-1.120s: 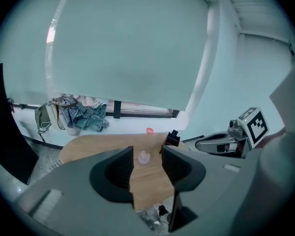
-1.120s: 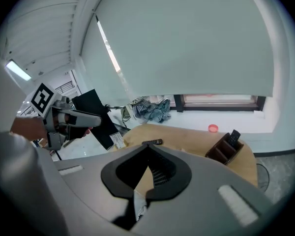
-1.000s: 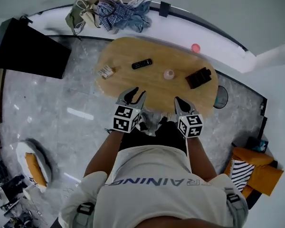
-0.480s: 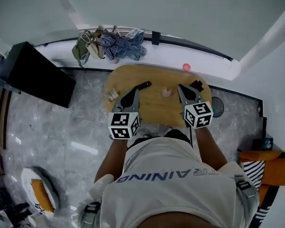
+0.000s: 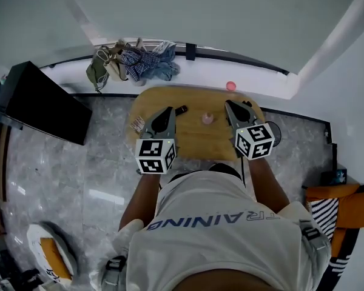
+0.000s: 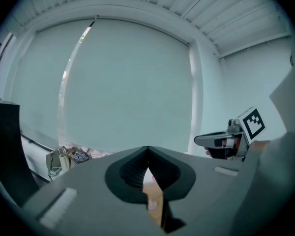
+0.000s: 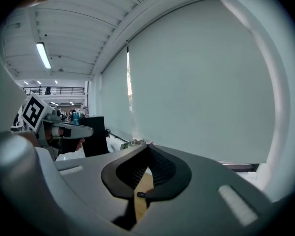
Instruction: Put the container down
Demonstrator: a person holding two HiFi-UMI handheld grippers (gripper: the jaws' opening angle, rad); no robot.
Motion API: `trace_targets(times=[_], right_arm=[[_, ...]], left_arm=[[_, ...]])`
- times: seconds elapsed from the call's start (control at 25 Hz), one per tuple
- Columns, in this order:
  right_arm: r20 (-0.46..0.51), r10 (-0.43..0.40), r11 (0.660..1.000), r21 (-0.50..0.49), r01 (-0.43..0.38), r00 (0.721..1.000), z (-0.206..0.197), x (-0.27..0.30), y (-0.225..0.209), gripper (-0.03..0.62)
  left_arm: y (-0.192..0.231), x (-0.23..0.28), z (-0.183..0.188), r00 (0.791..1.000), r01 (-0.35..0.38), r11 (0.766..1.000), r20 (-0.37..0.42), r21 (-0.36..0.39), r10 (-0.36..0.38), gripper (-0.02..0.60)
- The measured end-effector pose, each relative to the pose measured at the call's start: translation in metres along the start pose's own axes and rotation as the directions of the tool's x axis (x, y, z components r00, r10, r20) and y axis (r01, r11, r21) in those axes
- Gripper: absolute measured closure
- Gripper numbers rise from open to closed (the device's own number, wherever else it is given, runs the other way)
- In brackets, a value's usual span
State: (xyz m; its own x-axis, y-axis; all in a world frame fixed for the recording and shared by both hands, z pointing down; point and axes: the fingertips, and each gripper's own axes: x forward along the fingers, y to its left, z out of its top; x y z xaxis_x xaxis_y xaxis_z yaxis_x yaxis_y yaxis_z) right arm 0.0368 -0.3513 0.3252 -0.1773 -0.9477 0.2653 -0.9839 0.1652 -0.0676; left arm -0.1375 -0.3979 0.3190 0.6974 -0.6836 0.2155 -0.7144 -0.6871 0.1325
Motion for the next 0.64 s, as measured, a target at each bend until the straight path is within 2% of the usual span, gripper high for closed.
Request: trace_targets(times=[0.64], right_arm=[[0.0,-0.011,1.0,-0.008,0.011,1.0,-0.0067,-0.0048,0.0055,0.579]], left_arm=[[-0.0053,-0.007,-0.01,0.999,0.034,0.999,-0.022,-0.002,-0.034,0.583]])
